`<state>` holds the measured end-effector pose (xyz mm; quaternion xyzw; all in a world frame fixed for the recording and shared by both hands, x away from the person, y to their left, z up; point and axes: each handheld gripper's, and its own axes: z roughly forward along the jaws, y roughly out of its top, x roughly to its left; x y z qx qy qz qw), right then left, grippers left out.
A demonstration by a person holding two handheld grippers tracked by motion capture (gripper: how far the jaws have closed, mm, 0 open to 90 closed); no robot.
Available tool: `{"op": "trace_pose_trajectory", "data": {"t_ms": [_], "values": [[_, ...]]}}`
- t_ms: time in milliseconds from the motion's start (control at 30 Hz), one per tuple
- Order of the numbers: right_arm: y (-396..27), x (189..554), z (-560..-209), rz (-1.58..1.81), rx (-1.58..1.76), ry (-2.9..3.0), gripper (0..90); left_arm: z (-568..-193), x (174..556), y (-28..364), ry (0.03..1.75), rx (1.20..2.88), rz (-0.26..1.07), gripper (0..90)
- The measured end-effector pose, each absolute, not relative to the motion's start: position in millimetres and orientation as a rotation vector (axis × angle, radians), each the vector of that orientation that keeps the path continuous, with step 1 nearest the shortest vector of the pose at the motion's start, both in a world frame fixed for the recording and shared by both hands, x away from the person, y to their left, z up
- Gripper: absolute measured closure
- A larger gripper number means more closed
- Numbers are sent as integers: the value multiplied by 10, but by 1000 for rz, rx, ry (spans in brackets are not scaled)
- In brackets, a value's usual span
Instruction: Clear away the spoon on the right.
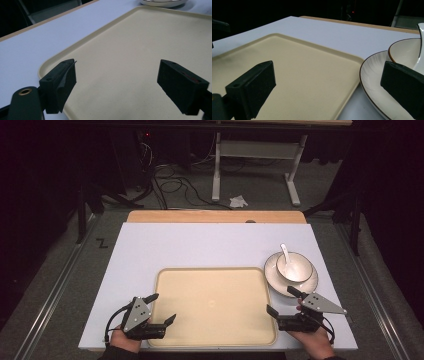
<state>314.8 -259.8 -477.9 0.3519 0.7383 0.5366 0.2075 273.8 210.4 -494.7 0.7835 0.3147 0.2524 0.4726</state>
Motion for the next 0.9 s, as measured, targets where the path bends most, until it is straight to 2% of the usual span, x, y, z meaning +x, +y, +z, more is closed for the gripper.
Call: {"op": "trace_pose_trajectory", "data": {"t_ms": [500,900], "values": [[-2589,3154,-4797,1481,983,2065,15,-4938,2741,2135,784,1897,618,159],[-2683,3172,-4721,1459,1021,2004,172,-4938,2748,2132,778,1902,614,160]]}}
